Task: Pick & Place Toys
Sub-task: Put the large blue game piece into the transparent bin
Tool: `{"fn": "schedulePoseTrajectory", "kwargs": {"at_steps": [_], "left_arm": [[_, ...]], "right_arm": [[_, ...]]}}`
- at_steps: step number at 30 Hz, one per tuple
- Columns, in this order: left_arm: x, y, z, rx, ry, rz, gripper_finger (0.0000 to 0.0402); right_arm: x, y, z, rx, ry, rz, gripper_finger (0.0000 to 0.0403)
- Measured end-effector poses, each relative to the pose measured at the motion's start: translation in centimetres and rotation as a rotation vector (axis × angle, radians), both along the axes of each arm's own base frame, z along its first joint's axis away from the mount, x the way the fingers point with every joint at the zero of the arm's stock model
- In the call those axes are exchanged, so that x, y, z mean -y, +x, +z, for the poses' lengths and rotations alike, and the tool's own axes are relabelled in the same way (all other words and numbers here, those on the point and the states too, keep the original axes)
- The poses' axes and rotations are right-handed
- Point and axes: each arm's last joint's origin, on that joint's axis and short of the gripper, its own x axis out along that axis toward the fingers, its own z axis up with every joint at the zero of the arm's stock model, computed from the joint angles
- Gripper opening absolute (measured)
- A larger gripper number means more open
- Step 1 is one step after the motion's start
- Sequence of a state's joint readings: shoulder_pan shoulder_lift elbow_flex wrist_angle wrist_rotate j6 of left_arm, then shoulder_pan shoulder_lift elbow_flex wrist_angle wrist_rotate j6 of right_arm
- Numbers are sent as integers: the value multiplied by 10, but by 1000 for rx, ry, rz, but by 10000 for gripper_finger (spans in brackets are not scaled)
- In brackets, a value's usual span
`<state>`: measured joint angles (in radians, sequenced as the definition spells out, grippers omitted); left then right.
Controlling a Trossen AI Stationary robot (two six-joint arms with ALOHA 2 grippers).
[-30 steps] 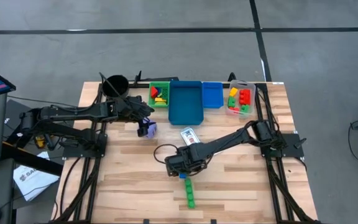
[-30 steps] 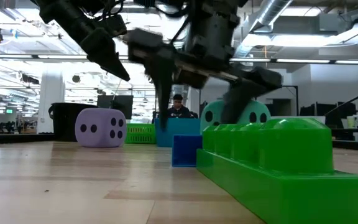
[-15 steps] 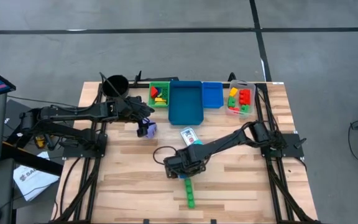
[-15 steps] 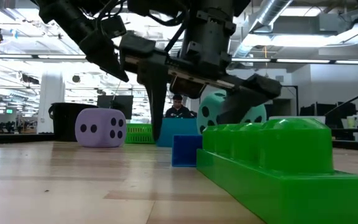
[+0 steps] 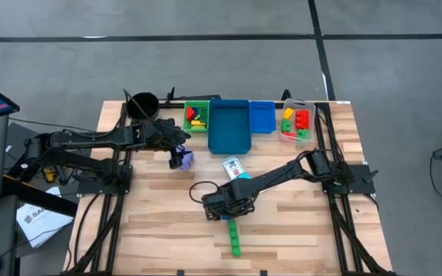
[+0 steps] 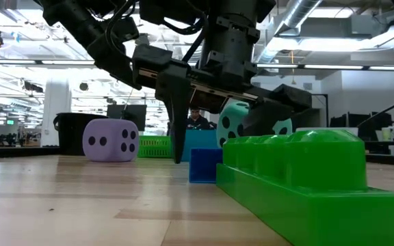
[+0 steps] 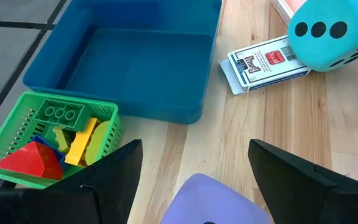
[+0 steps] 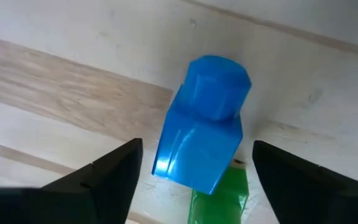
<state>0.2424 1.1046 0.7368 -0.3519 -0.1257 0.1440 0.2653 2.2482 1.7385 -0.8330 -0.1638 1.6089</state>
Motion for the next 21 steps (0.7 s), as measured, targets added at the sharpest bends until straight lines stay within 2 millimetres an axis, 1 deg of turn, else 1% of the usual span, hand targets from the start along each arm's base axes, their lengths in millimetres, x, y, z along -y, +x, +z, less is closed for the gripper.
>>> {"fn": "schedulePoseTrajectory", "kwargs": {"at_steps": [7,15,21], "left_arm": [[0,0,0,0,0,0,285],[0,0,0,0,0,0,285],[0,0,0,0,0,0,285]], "right_arm": [[2,1,0,1,0,-5,237],[5,3,1,22,-1,16,136],[4,4,1,45,-6,63,134]]}}
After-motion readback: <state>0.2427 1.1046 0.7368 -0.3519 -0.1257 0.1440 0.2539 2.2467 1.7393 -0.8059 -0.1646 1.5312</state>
